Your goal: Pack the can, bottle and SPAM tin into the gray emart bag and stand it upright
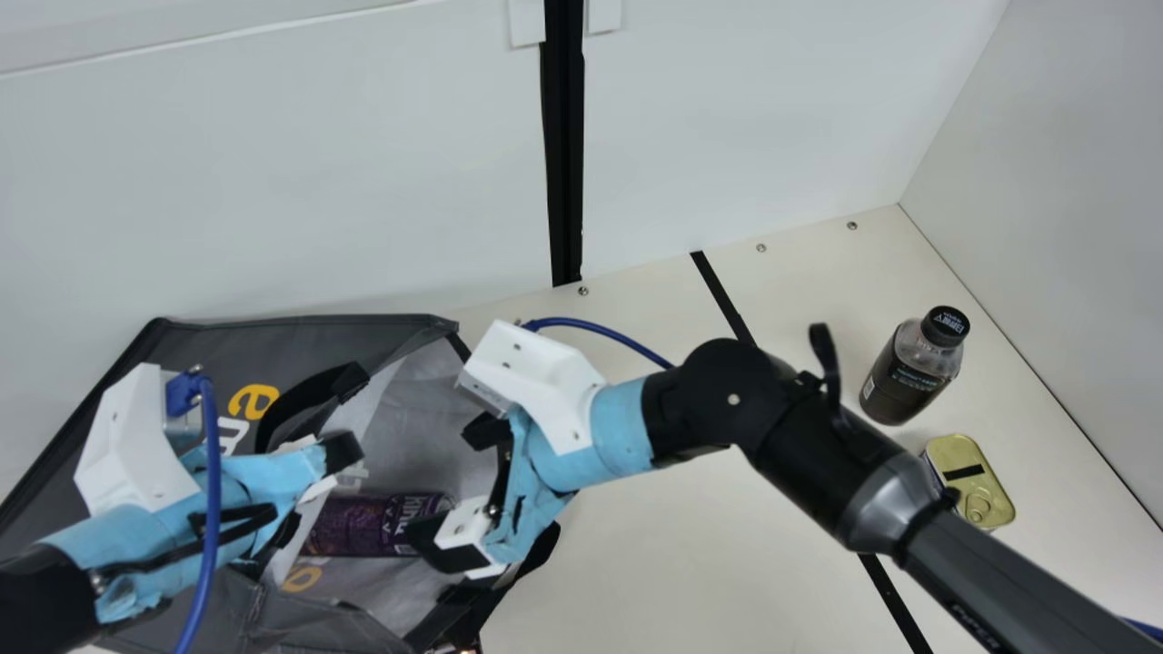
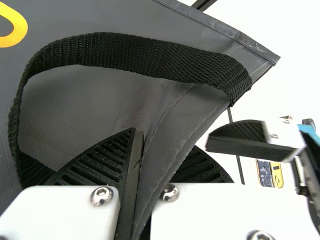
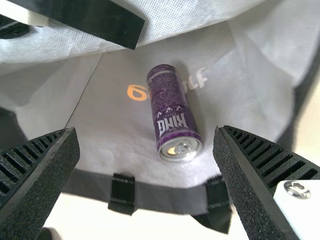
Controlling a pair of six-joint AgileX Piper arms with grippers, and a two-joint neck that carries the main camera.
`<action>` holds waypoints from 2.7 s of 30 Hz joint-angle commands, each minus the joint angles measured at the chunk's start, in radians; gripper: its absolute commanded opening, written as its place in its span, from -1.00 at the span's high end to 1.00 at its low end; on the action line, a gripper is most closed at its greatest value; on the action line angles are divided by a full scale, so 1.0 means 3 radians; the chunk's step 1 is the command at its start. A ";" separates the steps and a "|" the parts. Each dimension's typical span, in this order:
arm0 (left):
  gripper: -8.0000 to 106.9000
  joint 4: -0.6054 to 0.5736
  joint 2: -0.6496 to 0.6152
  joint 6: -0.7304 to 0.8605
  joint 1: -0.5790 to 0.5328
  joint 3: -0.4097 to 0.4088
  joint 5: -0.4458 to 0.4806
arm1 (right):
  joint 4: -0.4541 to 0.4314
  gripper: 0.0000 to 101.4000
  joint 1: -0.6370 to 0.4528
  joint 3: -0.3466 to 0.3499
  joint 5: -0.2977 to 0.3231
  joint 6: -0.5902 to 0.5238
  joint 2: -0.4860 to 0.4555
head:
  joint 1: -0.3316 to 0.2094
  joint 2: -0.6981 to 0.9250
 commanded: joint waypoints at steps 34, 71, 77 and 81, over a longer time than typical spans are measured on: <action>1.00 0.0000 0.0000 0.0000 0.0000 0.0000 0.0000 | -0.0504 -0.87 -0.1154 0.0065 0.0686 0.0198 -0.0923 | -0.0076 -0.0008; 1.00 0.0000 0.0000 0.0000 0.0000 0.0000 0.0000 | -0.2324 -0.87 -0.1845 -0.0185 0.0734 0.1669 -0.1560 | -0.0076 -0.0008; 1.00 0.0000 0.0000 0.0000 0.0000 0.0000 0.0000 | -0.2808 -0.87 -0.1799 -0.0283 0.0852 0.2053 -0.1649 | -0.0076 -0.0008; 1.00 0.0000 0.0000 0.0000 0.0000 0.0000 0.0000 | -0.3099 -0.87 -0.1733 -0.0378 0.0980 0.2291 -0.1696 | -0.0076 -0.0008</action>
